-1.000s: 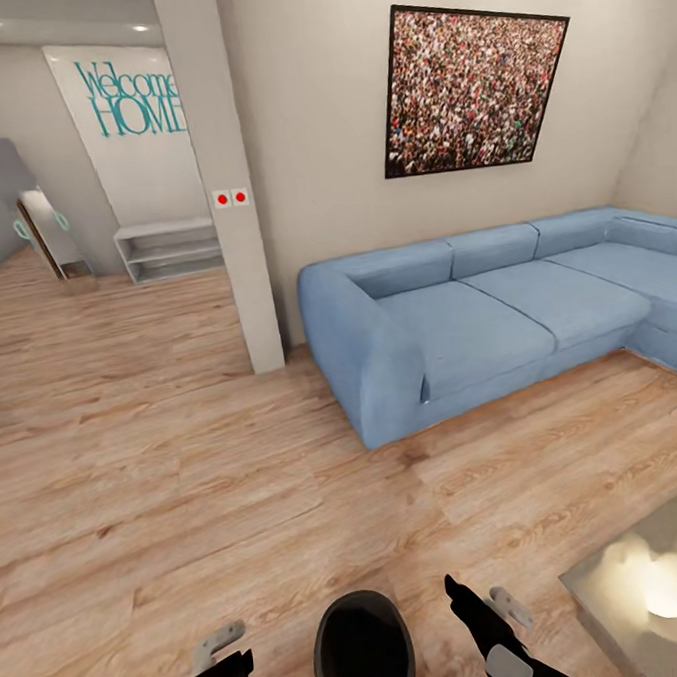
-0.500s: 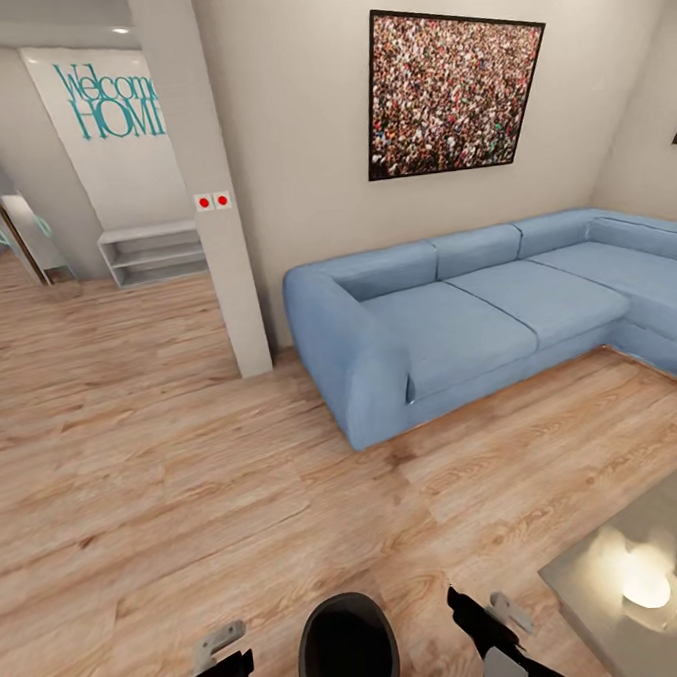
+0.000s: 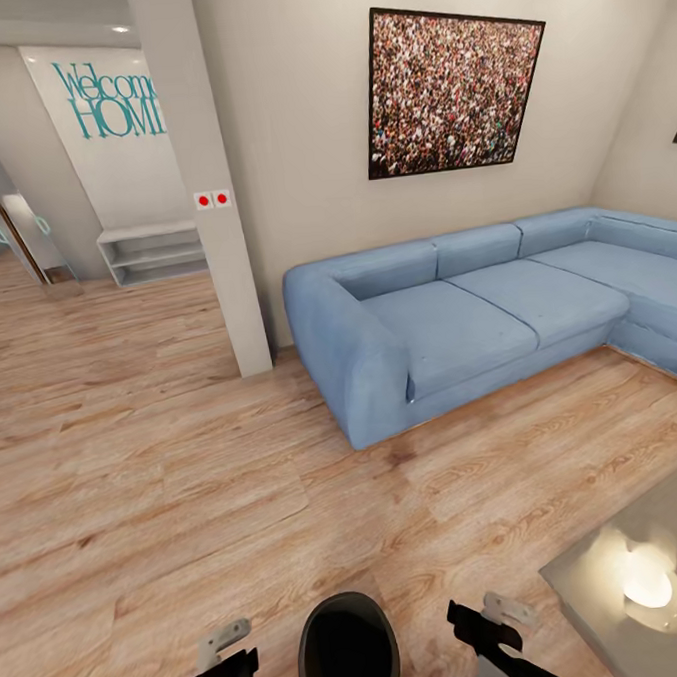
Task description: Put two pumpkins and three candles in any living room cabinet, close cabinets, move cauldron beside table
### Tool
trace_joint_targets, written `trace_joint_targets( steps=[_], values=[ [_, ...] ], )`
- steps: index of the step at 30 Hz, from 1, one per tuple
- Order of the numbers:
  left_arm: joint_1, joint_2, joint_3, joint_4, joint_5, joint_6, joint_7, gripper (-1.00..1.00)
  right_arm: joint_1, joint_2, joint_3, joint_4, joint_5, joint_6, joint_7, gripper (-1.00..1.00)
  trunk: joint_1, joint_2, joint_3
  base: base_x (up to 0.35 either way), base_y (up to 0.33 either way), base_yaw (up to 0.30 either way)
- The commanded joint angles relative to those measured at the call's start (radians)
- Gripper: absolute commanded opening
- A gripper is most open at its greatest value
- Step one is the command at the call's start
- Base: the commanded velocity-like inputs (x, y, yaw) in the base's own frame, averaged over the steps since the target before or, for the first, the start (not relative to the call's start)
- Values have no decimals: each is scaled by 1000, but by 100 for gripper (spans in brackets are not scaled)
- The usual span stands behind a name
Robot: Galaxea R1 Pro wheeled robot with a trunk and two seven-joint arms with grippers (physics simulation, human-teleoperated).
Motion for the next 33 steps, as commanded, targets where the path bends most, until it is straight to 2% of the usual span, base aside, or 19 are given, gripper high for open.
trace_joint_targets(
  steps=[1,4,5,7,8,11,17,22,26,28,33],
  values=[
    [0,2,-9,-3,8,3,9,100,0,1,16,0,-7,-2,-5,100,4,-8,-4,0,0,0],
    [0,2,-11,-6,9,3,9,100,-1,19,55,-5,-7,-1,-5,100,15,-29,-14,0,0,0],
    [-1,1,-12,-8,9,4,9,100,-1,37,81,-24,-8,3,-6,100,19,-36,-17,0,0,0],
    [-1,-1,-13,-9,9,4,9,100,0,51,108,-56,-8,22,-9,100,27,-50,-23,0,0,0],
    [-2,-5,-17,-9,9,6,9,100,-1,59,138,-88,-8,59,-13,100,31,-57,-26,0,0,0],
    [-4,-16,-21,-11,9,13,8,100,-1,66,171,-131,-7,137,-18,100,42,-78,-35,0,0,0],
    [-46,-54,-35,-2,9,21,8,100,-1,73,191,-166,-7,226,-36,100,65,-120,-54,0,0,0],
    [-75,-76,-112,13,10,22,8,100,-2,75,209,-169,-6,243,-42,100,84,-155,-70,0,0,0],
    [-78,-93,-133,15,10,23,6,100,-1,75,262,-169,-8,243,-42,100,100,-183,-82,0,0,0],
    [-78,-95,-147,15,12,31,-10,100,-2,75,278,-169,-8,241,-42,100,107,-197,-89,0,0,0],
    [-79,-88,-161,55,9,50,-101,100,-1,75,290,-169,-8,233,-42,100,127,-232,-104,0,0,0]
  ],
)
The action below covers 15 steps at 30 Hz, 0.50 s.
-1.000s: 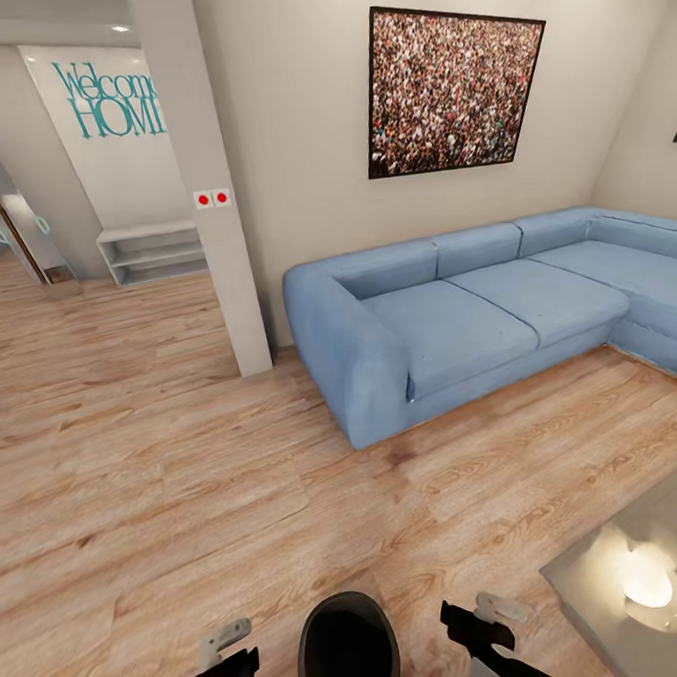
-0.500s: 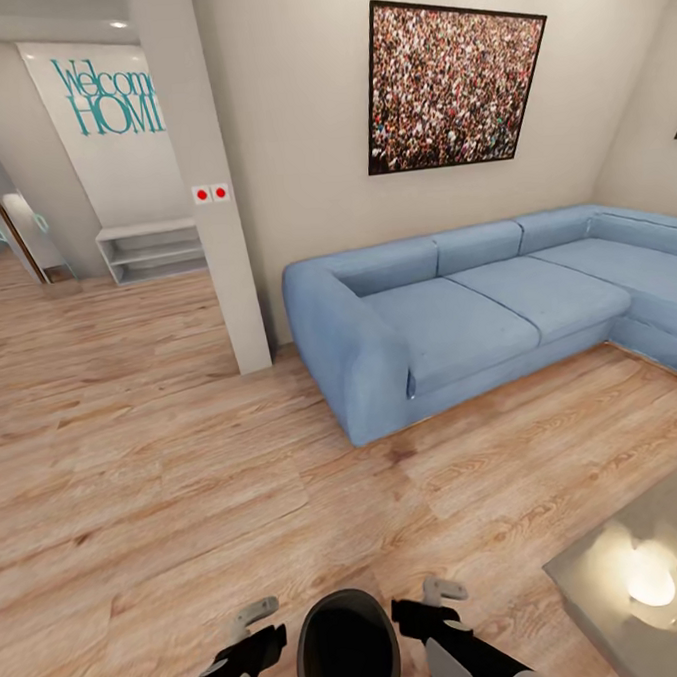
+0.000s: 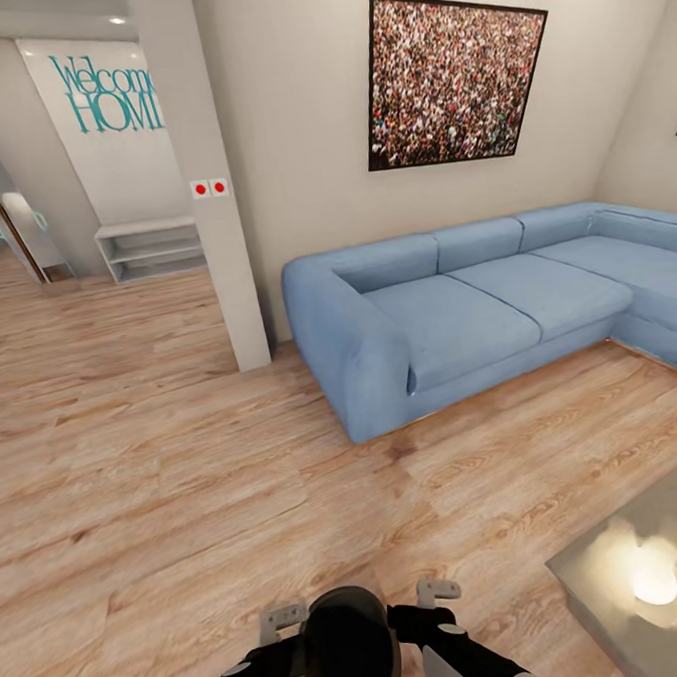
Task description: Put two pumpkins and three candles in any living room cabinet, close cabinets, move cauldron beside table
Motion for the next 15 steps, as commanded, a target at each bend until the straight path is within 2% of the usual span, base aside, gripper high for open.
trace_joint_targets(
  steps=[1,8,15],
  values=[
    [-1,2,-6,3,9,3,0,100,0,0,9,0,-10,-4,-5,100,4,-8,-4,0,0,0],
    [-1,4,-7,11,9,3,-13,100,-1,-1,10,-1,-10,-10,-1,100,31,-57,-26,0,0,0],
    [-1,10,-1,12,8,1,-14,100,-1,-1,11,-1,-11,-59,5,100,58,-106,-48,0,0,0]
  ],
)
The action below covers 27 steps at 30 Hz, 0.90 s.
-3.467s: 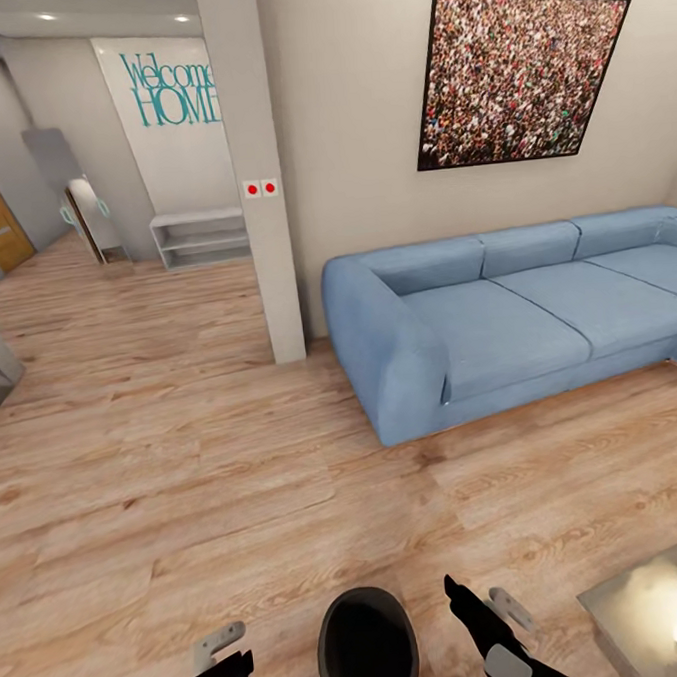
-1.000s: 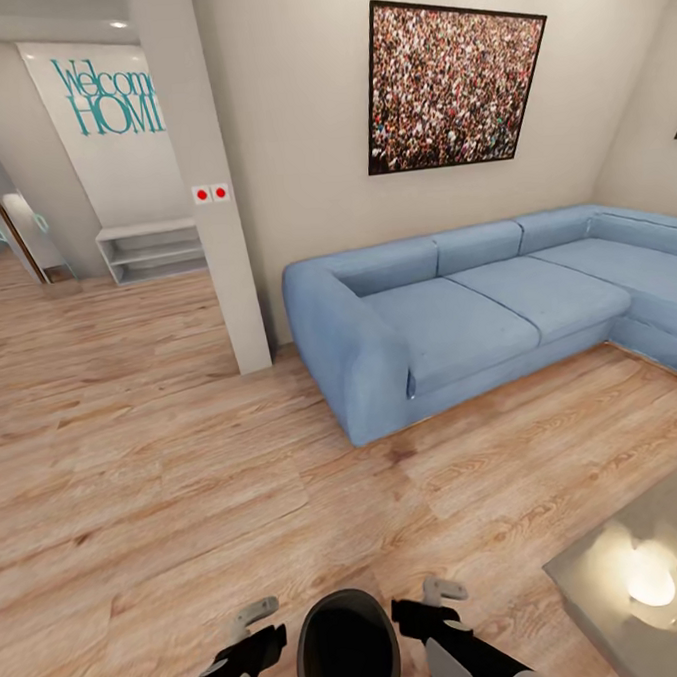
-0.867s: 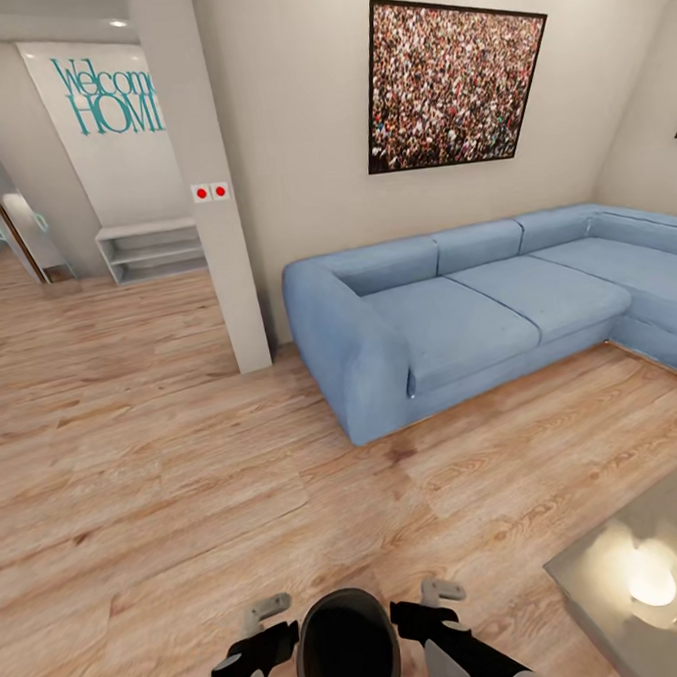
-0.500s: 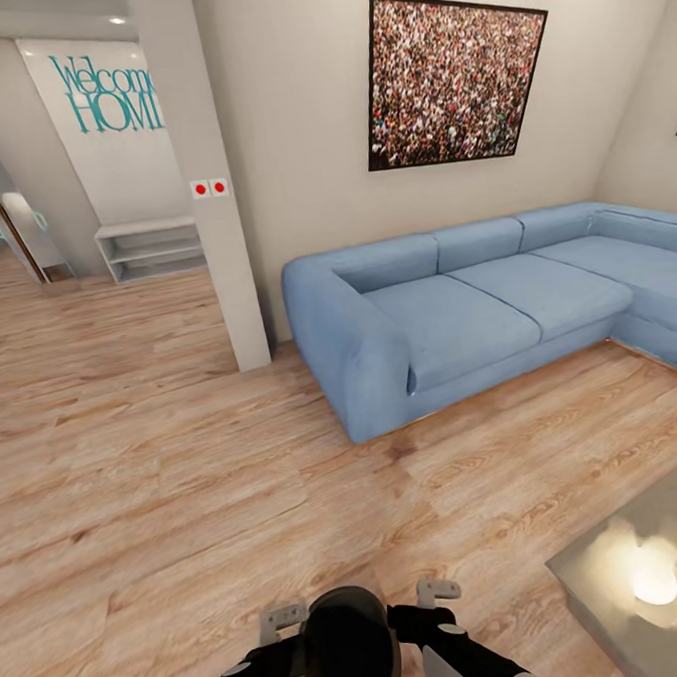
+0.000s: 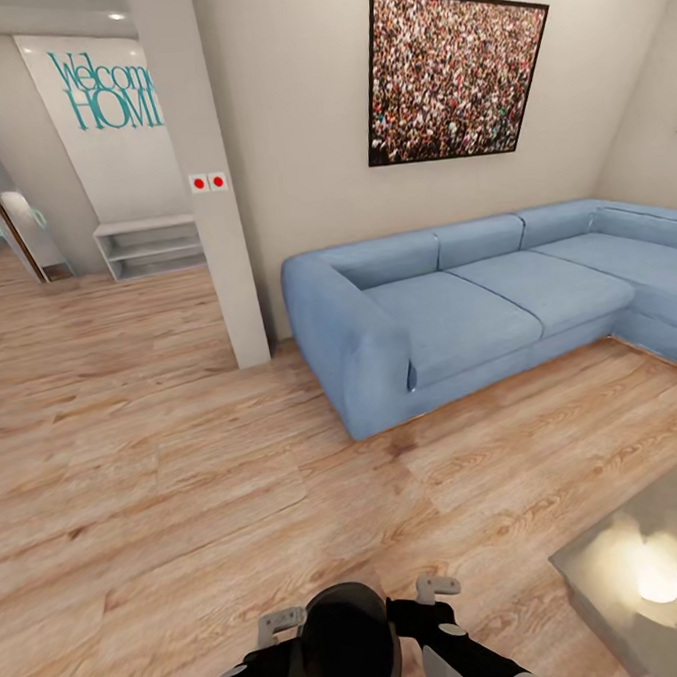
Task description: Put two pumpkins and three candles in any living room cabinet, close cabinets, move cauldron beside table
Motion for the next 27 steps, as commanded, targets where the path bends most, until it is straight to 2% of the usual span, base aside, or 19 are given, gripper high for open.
trace_joint_targets(
  steps=[1,12,15,17,19,27],
  values=[
    [-1,1,-5,-2,10,2,9,100,-1,0,9,0,-11,-6,-5,100,4,-8,-4,0,0,0],
    [-1,2,-2,-1,15,-5,13,100,-1,0,13,-1,-11,-9,18,100,46,-85,-39,0,0,0],
    [-1,1,-2,-1,15,-6,13,100,-1,0,48,-1,-11,-8,44,100,58,-106,-48,0,0,0],
    [-1,1,-2,-1,15,-6,13,100,0,0,85,1,-13,-8,57,100,65,-120,-54,0,0,0],
    [-1,1,-2,-1,15,-6,13,100,-1,0,100,3,-14,-8,62,100,73,-134,-60,0,0,0],
    [-1,1,-1,4,15,-7,13,100,-1,-1,117,3,-13,-10,67,100,104,-190,-86,0,0,0]
  ],
)
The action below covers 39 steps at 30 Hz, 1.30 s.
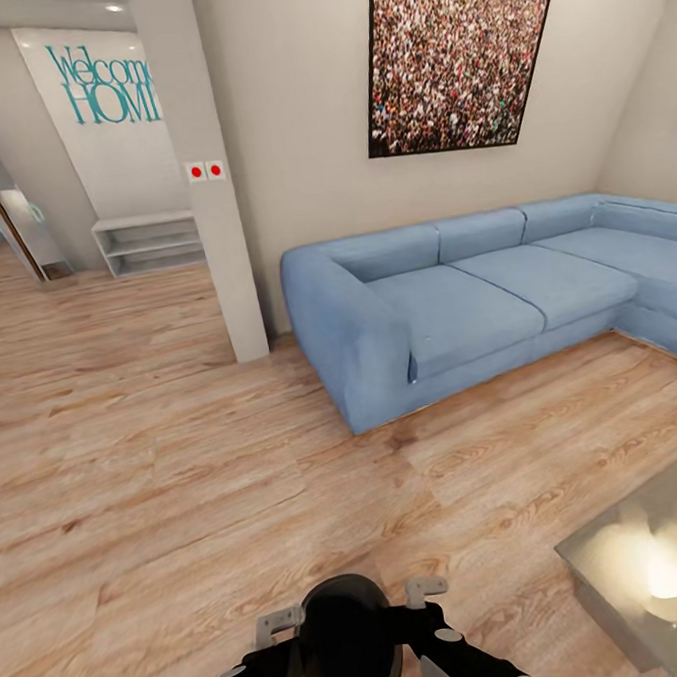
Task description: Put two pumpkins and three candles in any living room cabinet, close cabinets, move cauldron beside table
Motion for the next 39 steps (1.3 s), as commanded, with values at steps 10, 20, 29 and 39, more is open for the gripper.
trace_joint_targets(
  steps=[10,20,29,39],
  values=[
    [-1,0,-5,1,10,2,9,100,-1,0,10,0,-7,-23,-5,100,38,-71,-32,0,0,0],
    [-1,0,-5,16,7,2,7,100,-1,0,11,-3,-6,-26,-4,100,77,-141,-64,0,0,0],
    [-1,0,-5,16,5,2,7,100,-1,0,11,0,-6,-32,-4,100,111,-204,-92,0,0,0],
    [-1,0,-5,16,5,2,8,100,-1,0,11,6,-7,-33,-4,100,150,-274,-123,0,0,0]
  ],
)
